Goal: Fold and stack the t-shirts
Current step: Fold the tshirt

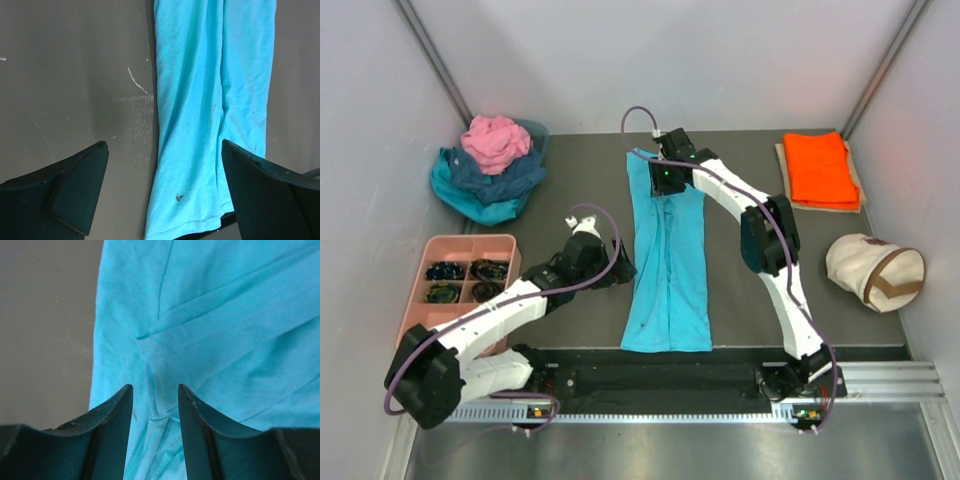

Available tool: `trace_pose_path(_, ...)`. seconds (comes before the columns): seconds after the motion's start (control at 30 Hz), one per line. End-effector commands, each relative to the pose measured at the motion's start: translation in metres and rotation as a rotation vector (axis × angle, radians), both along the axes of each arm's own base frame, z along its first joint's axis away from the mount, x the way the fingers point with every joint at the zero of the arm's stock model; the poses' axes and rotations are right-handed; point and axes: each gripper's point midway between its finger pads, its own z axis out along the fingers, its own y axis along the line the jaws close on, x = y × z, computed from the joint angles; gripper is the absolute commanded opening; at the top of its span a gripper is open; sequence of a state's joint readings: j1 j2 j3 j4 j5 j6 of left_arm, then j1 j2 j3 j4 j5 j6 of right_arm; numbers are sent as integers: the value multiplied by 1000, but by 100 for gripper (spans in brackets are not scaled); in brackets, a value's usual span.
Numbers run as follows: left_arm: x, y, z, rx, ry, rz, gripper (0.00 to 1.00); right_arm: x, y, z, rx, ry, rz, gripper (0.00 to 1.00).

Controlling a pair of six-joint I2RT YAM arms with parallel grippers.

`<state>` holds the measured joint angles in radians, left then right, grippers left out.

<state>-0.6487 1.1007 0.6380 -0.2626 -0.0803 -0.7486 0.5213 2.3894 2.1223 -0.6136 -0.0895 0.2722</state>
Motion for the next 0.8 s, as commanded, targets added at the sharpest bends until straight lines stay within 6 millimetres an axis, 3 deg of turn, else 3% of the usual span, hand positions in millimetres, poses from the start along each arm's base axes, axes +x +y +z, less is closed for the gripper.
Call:
trace_pose_path(0.0, 6, -6, 7, -23, -16, -10, 99, 8, 8, 4, 26, -19, 29, 42)
trace_pose_path(0.5, 4, -4, -2, -50, 14, -10, 99, -10, -1, -16, 0, 40, 33, 41)
trace_pose_path(0.57, 3, -4, -3, -53, 13, -11, 99, -9, -2, -17, -6, 39, 31, 36)
trace_pose_path(0.6, 3, -3, -3, -53, 16, -8, 99, -10, -2, -18, -8, 41, 28, 26)
trace_pose_path(0.67, 4, -2, -3, -55, 13, -7, 99, -9, -3, -17, -10, 35, 25, 22)
trace_pose_path(0.77, 3, -2, -4, -53, 16, -8, 99, -9, -6, -17, -15, 31, 14, 7)
